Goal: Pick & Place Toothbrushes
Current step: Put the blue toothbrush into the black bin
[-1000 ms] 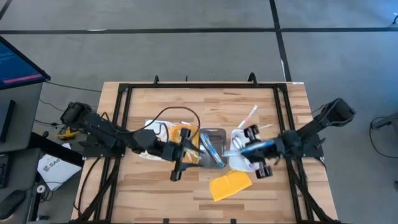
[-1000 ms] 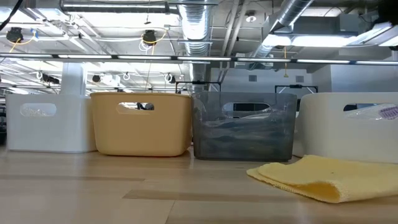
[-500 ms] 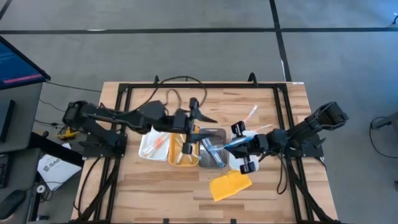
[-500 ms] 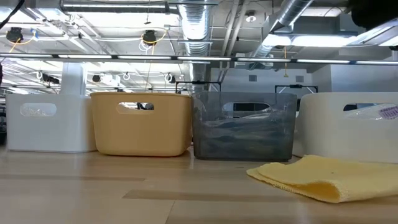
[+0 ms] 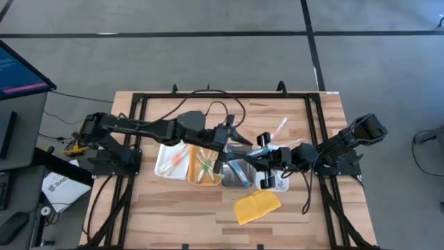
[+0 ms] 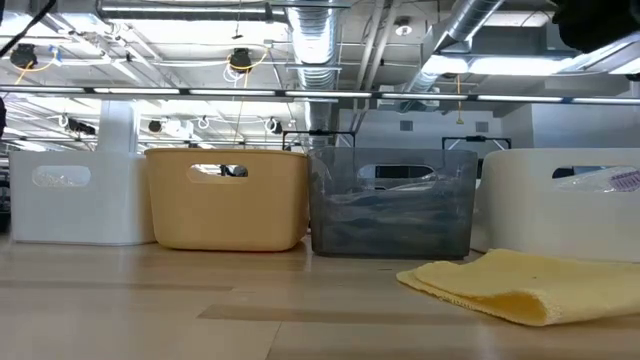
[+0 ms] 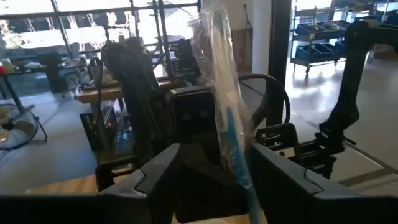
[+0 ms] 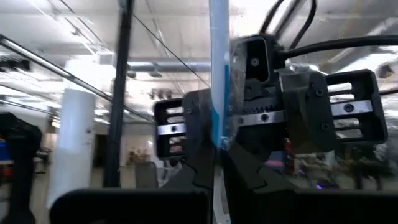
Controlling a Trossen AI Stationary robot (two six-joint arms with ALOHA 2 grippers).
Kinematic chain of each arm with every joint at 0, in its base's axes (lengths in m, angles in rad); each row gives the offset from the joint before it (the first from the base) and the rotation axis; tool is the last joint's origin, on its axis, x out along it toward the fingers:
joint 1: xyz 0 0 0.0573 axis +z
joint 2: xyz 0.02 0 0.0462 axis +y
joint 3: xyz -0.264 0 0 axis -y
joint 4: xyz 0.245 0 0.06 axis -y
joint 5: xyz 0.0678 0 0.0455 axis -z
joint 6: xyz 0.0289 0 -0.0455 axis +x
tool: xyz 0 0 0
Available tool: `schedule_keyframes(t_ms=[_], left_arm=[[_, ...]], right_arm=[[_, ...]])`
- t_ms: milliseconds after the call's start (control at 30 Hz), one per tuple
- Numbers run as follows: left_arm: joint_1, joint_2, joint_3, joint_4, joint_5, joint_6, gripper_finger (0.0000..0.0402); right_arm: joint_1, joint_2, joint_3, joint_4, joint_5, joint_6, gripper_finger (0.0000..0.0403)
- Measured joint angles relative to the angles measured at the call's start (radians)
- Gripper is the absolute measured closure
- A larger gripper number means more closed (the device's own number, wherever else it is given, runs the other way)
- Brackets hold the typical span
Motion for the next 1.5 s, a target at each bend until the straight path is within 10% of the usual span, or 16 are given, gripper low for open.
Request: schedule_keyframes(t_ms=[533, 800, 1067, 1500], left_arm=[[-0.001, 0.009, -0.002, -0.004, -0.033, 0.000, 0.0254], [-0.003, 0.009, -0.002, -0.039, -0.041, -0.018, 0.0381], [-0.006, -0.018, -0.002, -0.144, -0.063, 0.146, 0.0387], [-0.081, -0.071, -0.002, -0.454, -0.112, 0.485, 0.0387]], right_arm=[[-0.013, 0.000, 0.002, -0.061, 0.061, -0.026, 0.0397], [-0.022, -0.001, 0.002, -0.098, 0.064, -0.018, 0.0380], [-0.019, -0.040, 0.002, -0.213, 0.065, 0.190, 0.0253], [-0.013, -0.446, 0.003, -0.917, 0.061, 0.387, 0.0024]])
